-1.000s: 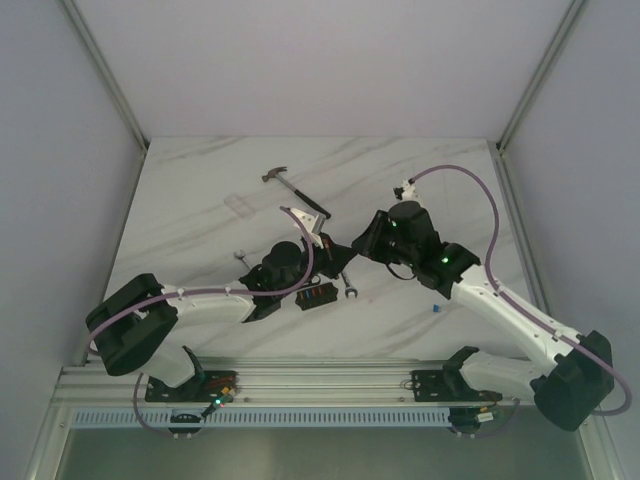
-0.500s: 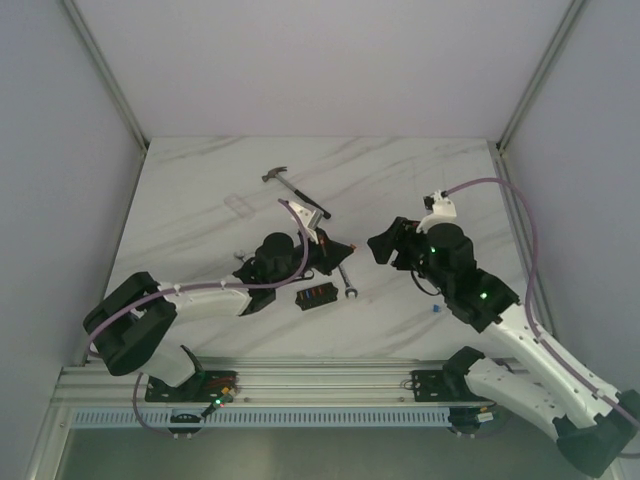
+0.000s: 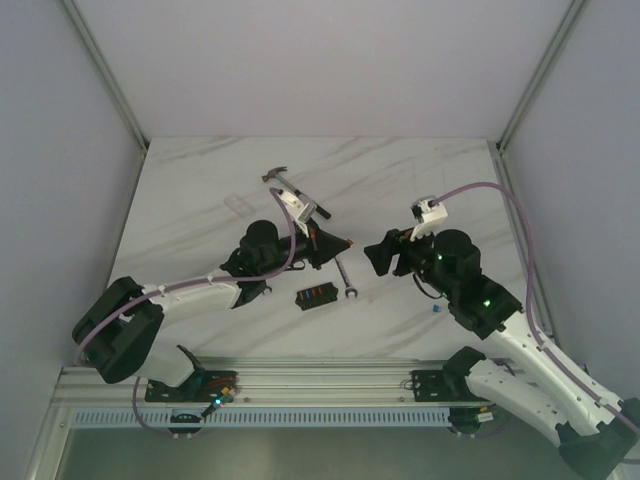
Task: Snap on the fuse box
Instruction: Pick up the fuse from the center of the board.
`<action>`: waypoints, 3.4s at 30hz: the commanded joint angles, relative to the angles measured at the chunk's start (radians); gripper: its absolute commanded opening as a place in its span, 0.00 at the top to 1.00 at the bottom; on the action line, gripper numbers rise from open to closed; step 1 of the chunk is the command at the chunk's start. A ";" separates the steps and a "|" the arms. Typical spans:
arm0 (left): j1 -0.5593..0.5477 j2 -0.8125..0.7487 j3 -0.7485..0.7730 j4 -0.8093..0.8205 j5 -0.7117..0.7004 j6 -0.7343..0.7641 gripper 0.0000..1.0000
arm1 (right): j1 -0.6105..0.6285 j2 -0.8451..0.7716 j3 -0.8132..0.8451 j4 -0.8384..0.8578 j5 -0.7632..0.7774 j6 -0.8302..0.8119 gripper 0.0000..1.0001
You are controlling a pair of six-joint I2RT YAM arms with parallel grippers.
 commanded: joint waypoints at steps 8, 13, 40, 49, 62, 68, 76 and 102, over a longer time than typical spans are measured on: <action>0.055 -0.088 -0.055 0.109 0.183 0.034 1.00 | 0.003 0.063 0.007 0.114 -0.179 -0.082 0.26; 0.074 -0.154 -0.121 0.136 0.203 0.028 1.00 | 0.003 0.100 0.003 0.157 -0.228 -0.087 0.27; 0.094 -0.363 -0.250 0.221 0.364 -0.032 1.00 | -0.097 0.242 0.008 0.371 -0.841 -0.226 0.38; 0.073 -0.338 -0.211 0.199 0.394 -0.014 1.00 | -0.096 0.233 0.052 0.324 -0.958 -0.270 0.45; 0.032 -0.306 -0.163 0.144 0.424 0.032 1.00 | -0.097 0.258 0.085 0.299 -1.050 -0.294 0.73; 0.027 -0.305 -0.159 0.147 0.428 0.033 1.00 | -0.096 0.269 0.089 0.271 -1.079 -0.315 0.82; 0.027 -0.305 -0.157 0.158 0.421 0.030 1.00 | -0.097 0.277 0.094 0.239 -1.115 -0.341 0.79; 0.025 -0.428 -0.271 -0.118 0.053 -0.034 0.60 | -0.062 0.310 0.121 0.061 -0.675 -0.225 1.00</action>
